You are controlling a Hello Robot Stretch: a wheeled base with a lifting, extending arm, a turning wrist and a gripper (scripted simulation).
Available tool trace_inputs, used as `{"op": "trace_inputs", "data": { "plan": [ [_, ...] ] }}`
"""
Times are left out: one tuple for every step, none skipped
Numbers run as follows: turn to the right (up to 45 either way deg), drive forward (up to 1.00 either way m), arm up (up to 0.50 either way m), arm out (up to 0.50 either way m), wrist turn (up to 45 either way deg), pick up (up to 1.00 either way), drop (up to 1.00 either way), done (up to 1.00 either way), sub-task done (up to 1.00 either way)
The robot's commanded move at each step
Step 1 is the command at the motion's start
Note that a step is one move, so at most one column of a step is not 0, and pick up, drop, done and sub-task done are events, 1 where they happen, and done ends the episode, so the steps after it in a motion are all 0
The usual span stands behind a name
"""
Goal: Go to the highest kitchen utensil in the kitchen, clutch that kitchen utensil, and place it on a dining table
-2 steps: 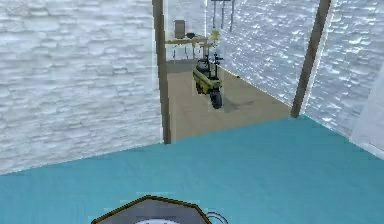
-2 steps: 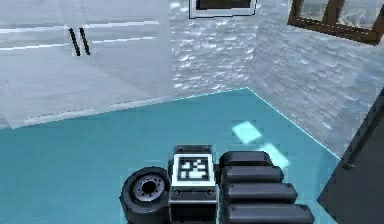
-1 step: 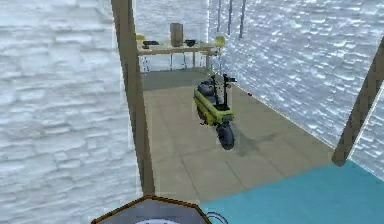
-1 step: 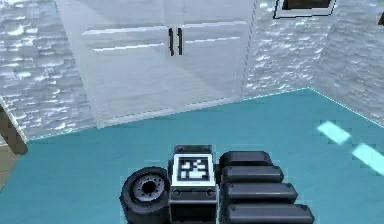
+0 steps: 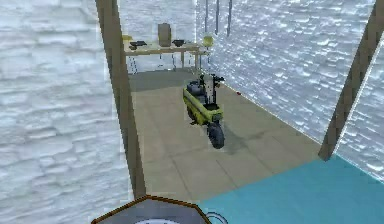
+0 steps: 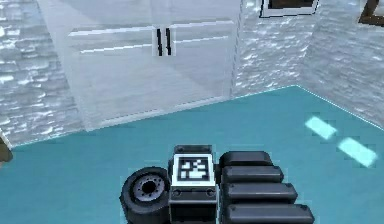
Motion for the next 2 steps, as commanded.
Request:
{"op": "trace_inputs", "data": {
  "plan": [
    [0.0, 1.0, 0.0, 0.0, 0.0, 0.0, 0.0, 0.0, 0.0],
    [21.0, 0.0, 0.0, 0.0, 0.0, 0.0, 0.0, 0.0, 0.0]
  ]
}}
